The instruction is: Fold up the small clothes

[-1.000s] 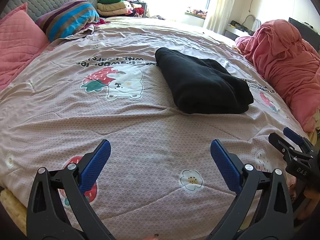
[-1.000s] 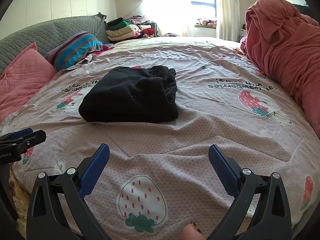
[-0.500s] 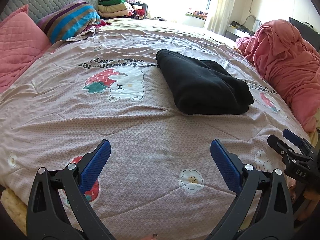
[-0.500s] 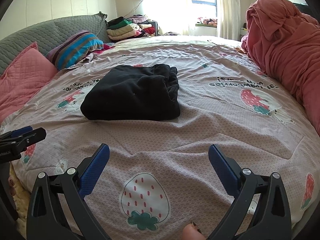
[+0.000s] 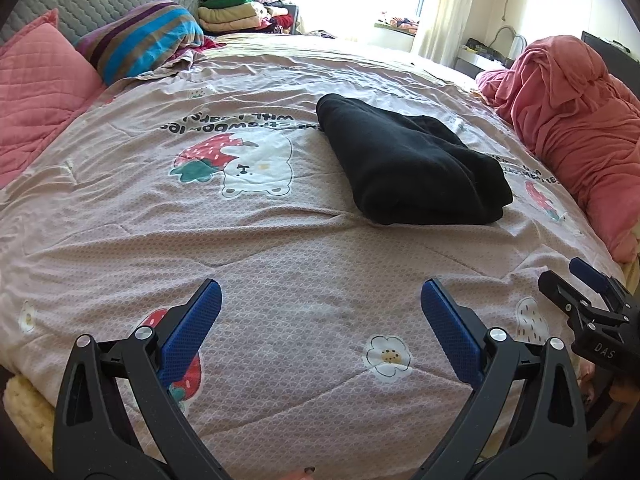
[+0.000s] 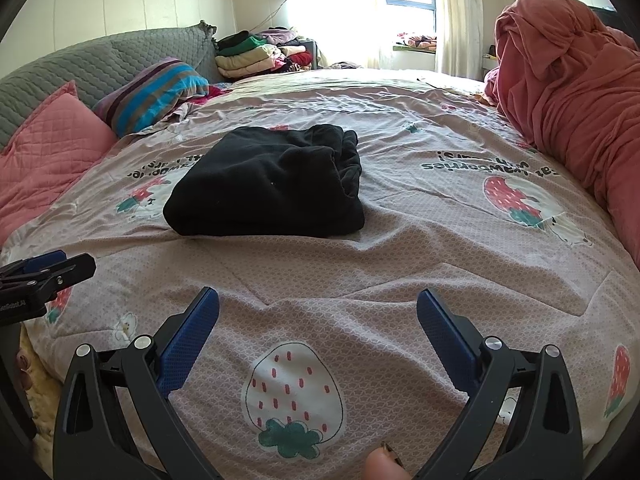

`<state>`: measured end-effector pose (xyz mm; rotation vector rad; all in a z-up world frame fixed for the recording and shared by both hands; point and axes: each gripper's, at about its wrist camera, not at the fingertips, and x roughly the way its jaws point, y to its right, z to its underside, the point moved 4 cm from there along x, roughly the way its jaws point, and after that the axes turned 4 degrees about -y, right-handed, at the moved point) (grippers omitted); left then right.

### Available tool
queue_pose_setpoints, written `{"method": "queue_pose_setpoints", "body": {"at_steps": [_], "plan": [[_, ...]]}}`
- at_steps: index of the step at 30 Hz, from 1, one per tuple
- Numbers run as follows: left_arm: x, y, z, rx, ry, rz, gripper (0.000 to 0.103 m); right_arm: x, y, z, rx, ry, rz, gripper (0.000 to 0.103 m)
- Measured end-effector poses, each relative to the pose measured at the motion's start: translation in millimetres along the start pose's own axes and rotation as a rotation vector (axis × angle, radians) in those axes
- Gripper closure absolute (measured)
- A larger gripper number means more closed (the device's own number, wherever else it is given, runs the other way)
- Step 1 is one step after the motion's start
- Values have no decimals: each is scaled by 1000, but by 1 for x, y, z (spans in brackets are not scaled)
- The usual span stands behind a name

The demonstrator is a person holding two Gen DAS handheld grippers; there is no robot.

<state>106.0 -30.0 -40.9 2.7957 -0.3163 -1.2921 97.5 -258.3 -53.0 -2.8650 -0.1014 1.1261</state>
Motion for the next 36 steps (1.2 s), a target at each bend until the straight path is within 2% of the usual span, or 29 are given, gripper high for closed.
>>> {"method": "queue_pose_setpoints", "body": {"at_steps": [26, 32, 36], "plan": [[5, -6, 2, -13, -25, -25, 9, 1, 5, 1, 8, -7, 20, 5], [7, -10, 3, -29, -39, -28, 9, 2, 12, 3, 27, -15, 58, 5], [5, -16, 5, -40, -37, -50, 9, 0, 33, 5, 93, -27, 137, 5]]}}
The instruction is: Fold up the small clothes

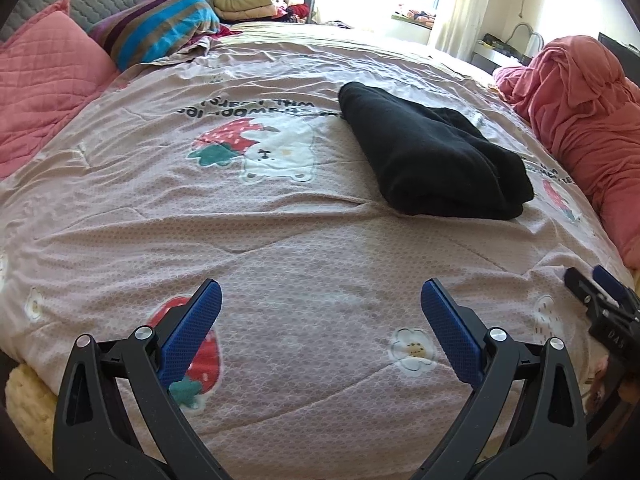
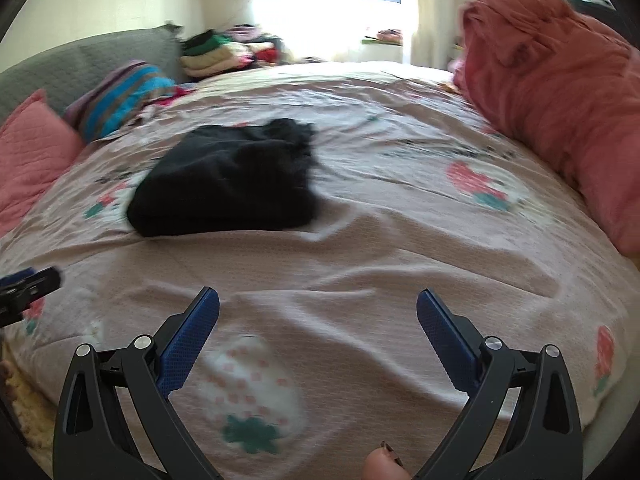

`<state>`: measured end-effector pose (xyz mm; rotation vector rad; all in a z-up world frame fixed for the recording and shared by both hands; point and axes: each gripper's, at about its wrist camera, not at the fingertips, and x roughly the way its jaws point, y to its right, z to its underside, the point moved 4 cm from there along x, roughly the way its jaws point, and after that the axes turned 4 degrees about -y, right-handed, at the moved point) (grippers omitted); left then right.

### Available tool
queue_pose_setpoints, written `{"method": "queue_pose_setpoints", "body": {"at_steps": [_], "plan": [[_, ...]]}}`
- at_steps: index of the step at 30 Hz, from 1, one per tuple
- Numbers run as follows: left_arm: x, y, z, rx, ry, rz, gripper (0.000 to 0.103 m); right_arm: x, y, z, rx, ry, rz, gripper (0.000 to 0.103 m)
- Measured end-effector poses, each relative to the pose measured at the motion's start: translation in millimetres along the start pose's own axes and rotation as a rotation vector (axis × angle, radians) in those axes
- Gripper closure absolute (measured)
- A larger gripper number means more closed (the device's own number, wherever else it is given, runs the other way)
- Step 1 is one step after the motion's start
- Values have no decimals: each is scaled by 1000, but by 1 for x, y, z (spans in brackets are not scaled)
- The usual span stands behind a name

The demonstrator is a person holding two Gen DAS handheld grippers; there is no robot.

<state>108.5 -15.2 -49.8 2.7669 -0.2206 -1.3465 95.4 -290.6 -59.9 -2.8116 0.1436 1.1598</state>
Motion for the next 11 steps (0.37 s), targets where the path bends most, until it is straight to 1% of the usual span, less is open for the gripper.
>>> {"method": "queue_pose_setpoints", "body": {"at_steps": [3, 5, 6, 7, 8, 9, 10, 11], "plan": [[-2, -16, -2, -35, 2, 1, 9, -4, 42, 1, 112, 4, 113, 5], [-1, -42, -8, -83, -8, -26, 9, -9, 93, 5, 240, -2, 222, 5], [1, -63, -13, -120, -10, -53, 9, -12, 115, 8, 288, 2, 272, 5], [2, -80, -17, -147, -14, -75, 9, -18, 150, 13, 356, 3, 362, 5], [3, -109, -24, -192, -23, -113, 9, -23, 176, 19, 403, 6, 428, 5], [3, -137, -31, -238, -15, -150, 9, -31, 216, 29, 467, 13, 523, 5], [1, -165, -37, -282, -5, -192, 9, -39, 253, 41, 522, -5, 631, 5], [1, -202, -44, -330, -4, -261, 9, -43, 280, 51, 565, -33, 701, 5]]}}
